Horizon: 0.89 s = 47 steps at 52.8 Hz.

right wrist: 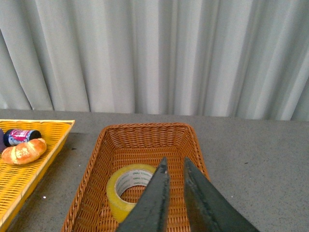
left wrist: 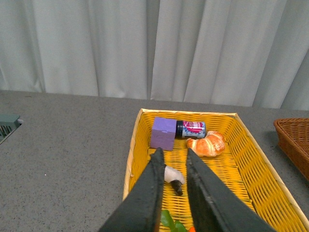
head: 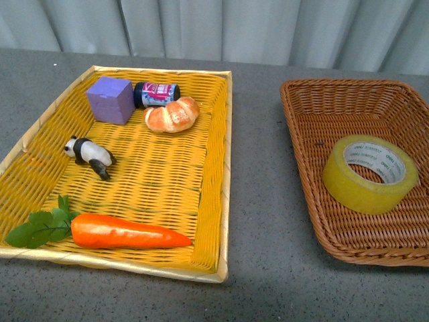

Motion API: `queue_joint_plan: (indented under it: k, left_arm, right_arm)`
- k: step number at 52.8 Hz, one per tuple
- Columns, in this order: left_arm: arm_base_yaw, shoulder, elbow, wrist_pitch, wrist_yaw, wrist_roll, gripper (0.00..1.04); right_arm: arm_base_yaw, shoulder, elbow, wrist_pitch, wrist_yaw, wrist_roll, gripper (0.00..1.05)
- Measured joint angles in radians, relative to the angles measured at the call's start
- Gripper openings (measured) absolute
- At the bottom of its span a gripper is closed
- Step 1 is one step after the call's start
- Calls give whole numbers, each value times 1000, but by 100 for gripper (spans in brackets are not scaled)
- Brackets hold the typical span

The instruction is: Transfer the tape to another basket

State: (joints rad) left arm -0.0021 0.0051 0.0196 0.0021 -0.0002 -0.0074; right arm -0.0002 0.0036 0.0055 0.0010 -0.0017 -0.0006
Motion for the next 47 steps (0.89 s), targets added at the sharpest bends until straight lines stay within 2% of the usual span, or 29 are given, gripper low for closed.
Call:
queue_joint_plan:
  k: [9, 13, 19, 21, 23, 27, 47]
  left_arm:
    - [0, 0, 0, 0, 0, 0, 48]
    - [0, 0, 0, 0, 0, 0, 65]
    - [0, 0, 0, 0, 0, 0, 93]
    - [0, 0, 0, 0, 0, 1, 100]
    - [0, 0, 0, 0, 0, 1, 99]
    - [0, 0, 0, 0, 0, 1, 98]
    - [0, 0, 0, 0, 0, 1, 98]
  right_arm:
    - [0, 0, 0, 0, 0, 0, 42]
    - [0, 0, 0, 0, 0, 0, 56]
    - [0, 0, 0, 0, 0, 0, 86]
    - [0, 0, 0, 0, 0, 0, 93]
    - [0, 0, 0, 0, 0, 1, 98]
    - [0, 0, 0, 0, 0, 0, 95]
    - [0, 0, 0, 0, 0, 0, 96]
